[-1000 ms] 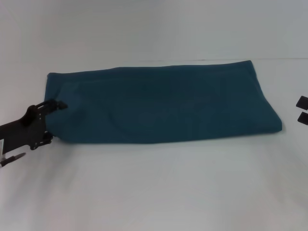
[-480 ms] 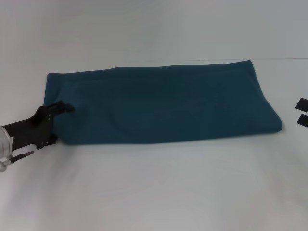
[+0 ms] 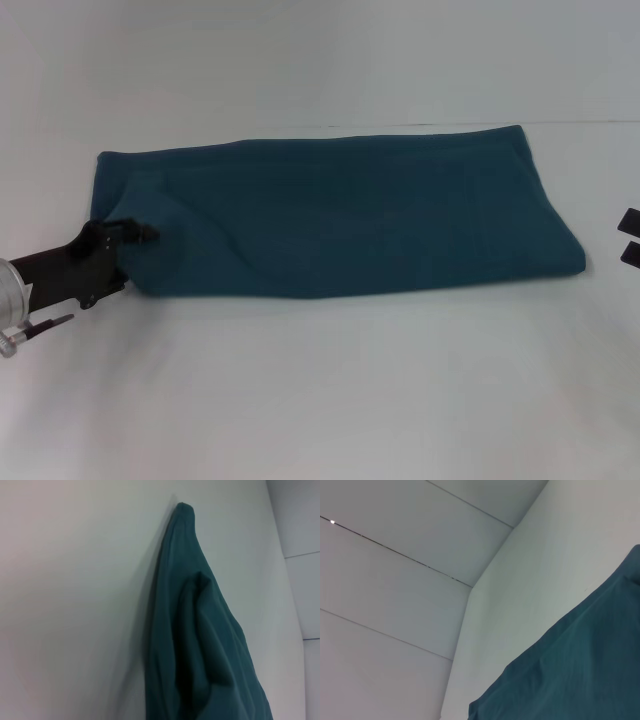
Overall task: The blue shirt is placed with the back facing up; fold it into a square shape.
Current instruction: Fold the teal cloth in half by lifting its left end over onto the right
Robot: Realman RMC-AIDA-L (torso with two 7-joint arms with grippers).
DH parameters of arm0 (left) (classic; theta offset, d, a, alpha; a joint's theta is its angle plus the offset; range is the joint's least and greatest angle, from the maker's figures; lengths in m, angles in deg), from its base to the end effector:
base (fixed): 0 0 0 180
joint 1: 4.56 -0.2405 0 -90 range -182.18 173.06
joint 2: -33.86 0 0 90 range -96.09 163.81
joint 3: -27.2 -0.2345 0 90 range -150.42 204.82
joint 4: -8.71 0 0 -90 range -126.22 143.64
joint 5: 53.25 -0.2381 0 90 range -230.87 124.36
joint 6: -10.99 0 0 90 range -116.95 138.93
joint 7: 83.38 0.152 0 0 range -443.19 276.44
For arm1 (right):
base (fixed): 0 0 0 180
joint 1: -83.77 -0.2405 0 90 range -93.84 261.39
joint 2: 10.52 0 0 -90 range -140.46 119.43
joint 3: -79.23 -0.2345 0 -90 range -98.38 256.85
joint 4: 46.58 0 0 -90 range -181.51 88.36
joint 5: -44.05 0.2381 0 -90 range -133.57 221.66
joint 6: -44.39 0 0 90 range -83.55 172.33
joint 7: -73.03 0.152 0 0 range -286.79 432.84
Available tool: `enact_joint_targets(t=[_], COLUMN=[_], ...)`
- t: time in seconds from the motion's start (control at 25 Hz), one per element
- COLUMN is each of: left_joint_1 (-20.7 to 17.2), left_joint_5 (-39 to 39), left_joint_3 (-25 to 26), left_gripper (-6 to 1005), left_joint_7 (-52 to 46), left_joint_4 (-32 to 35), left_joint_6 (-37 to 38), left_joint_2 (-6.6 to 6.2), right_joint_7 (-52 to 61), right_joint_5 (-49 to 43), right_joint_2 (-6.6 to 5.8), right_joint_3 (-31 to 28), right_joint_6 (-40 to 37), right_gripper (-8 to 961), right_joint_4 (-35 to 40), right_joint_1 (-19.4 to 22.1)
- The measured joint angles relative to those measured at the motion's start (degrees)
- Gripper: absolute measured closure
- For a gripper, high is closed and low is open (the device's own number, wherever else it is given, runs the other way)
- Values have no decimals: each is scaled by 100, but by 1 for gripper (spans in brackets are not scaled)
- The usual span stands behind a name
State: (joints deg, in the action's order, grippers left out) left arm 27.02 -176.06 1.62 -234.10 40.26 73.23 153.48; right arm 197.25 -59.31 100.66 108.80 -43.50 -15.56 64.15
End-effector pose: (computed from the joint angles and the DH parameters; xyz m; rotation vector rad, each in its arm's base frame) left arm -0.3382 0.3780 0.0112 -1.4054 -2.2153 -0.9028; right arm 0.3497 0.3112 0.0832 -1.8857 1.8177 1.1417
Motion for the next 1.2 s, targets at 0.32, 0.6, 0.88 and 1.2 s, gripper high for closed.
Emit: enact_joint_targets(t=[0.32,0.6,0.88,1.2], left_joint_1=[-50,-56,-89,-228], left_joint_5=[17,20,20,-37], left_joint_3=[46,54,82,67], left_gripper=[595,875,966,965], left_joint_7=[1,10,58,637], left_joint_4=[36,79,203,450], left_joint_6=[146,234,356,543], left_joint_2=[9,5,6,-77], right_joint_7=[-11,-13,-13,-13], right_joint_5=[0,0,0,0], right_joint_2=[-7,-9,-9,-9], right_joint_3=[-13,-13,-13,-57], right_joint_6=[-14,1,25,57], right_gripper=[133,133,133,133], right_joint_4=[-60,-61,-70,-70], right_joint_1=[22,50,48,36])
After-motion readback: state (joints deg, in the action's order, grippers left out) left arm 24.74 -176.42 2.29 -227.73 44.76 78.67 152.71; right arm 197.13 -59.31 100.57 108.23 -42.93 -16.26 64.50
